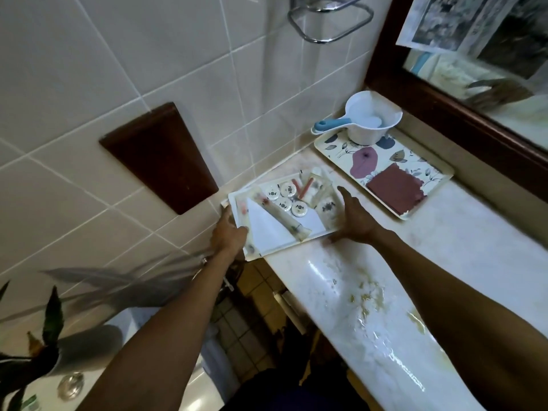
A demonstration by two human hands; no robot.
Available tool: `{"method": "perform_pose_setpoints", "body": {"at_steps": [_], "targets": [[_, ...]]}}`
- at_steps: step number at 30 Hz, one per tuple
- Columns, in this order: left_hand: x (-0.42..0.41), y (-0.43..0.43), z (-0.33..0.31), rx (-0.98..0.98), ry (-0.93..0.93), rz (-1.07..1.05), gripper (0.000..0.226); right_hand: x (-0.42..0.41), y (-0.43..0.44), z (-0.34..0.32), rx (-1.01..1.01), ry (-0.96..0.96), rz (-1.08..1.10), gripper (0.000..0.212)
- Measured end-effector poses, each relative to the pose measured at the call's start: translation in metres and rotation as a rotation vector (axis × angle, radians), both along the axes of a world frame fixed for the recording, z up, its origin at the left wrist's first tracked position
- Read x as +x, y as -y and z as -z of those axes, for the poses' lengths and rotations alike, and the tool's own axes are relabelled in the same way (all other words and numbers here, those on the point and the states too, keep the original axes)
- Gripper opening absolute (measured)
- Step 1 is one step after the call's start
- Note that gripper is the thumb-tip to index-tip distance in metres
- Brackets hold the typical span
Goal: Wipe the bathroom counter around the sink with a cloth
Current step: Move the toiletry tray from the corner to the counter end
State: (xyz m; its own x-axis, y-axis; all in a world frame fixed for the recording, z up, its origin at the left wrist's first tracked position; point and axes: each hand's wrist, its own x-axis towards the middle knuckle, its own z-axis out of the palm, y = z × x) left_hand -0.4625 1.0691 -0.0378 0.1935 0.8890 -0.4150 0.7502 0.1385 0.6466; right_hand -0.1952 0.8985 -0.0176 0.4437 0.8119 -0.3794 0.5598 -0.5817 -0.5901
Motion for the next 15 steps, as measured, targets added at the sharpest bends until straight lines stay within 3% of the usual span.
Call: {"method": "perform_pose_setpoints", "body": {"at_steps": [10,15], "targets": [[0.001,-0.01,0.012,-0.057,0.093,-0.029,0.092,0.016,-0.025,0.014,0.128,0.077,0.165,0.123],[-0.006,-0.018,0.009,-0.014,0.077,-0.004,0.076,0.021,-0.039,0.021,0.176,0.058,0.259,0.116]]}}
